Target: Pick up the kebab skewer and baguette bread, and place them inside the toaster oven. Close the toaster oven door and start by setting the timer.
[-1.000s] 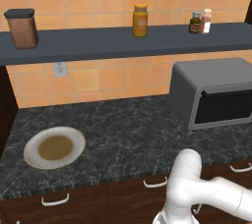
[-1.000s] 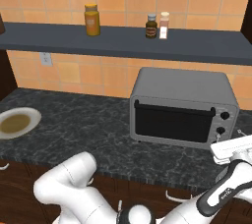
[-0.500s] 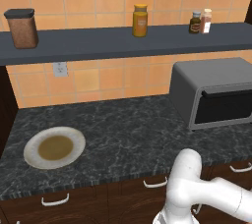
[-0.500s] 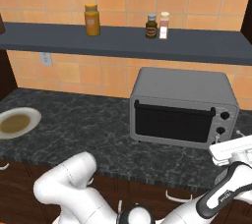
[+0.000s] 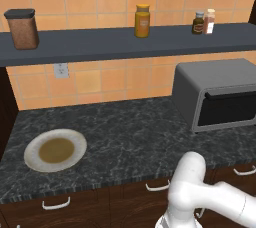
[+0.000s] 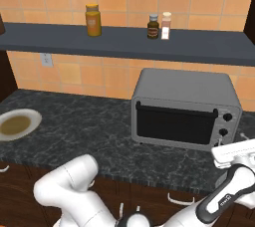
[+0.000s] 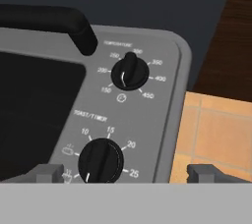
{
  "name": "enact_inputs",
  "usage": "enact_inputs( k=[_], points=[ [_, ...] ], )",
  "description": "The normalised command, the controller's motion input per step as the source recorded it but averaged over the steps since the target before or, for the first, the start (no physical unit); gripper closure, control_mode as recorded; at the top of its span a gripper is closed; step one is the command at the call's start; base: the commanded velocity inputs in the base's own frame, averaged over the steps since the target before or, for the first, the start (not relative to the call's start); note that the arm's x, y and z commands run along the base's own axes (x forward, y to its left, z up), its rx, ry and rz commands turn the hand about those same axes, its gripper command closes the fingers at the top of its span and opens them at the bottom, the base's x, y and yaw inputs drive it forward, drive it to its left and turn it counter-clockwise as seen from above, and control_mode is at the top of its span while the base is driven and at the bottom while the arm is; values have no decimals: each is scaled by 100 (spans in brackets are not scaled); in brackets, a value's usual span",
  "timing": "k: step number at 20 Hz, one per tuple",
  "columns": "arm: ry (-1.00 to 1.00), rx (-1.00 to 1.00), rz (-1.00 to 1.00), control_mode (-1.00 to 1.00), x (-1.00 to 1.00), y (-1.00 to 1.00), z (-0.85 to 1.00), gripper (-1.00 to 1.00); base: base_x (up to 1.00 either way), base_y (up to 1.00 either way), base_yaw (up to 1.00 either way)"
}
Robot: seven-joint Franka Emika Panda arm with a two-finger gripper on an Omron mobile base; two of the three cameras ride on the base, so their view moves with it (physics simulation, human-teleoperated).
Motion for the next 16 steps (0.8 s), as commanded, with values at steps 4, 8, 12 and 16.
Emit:
enact_inputs(
  k=[4, 8, 12, 16],
  points=[
    [0, 0, -12, -100, 0, 33, 0, -100, 0, 0, 0],
    [1, 0, -11, -100, 1, 8, 0, -100, 0, 0, 0],
    [2, 0, -11, -100, 0, 3, 5, -100, 0, 0, 0],
    [0, 0, -9, -100, 0, 0, 0, -100, 0, 0, 0]
  ],
)
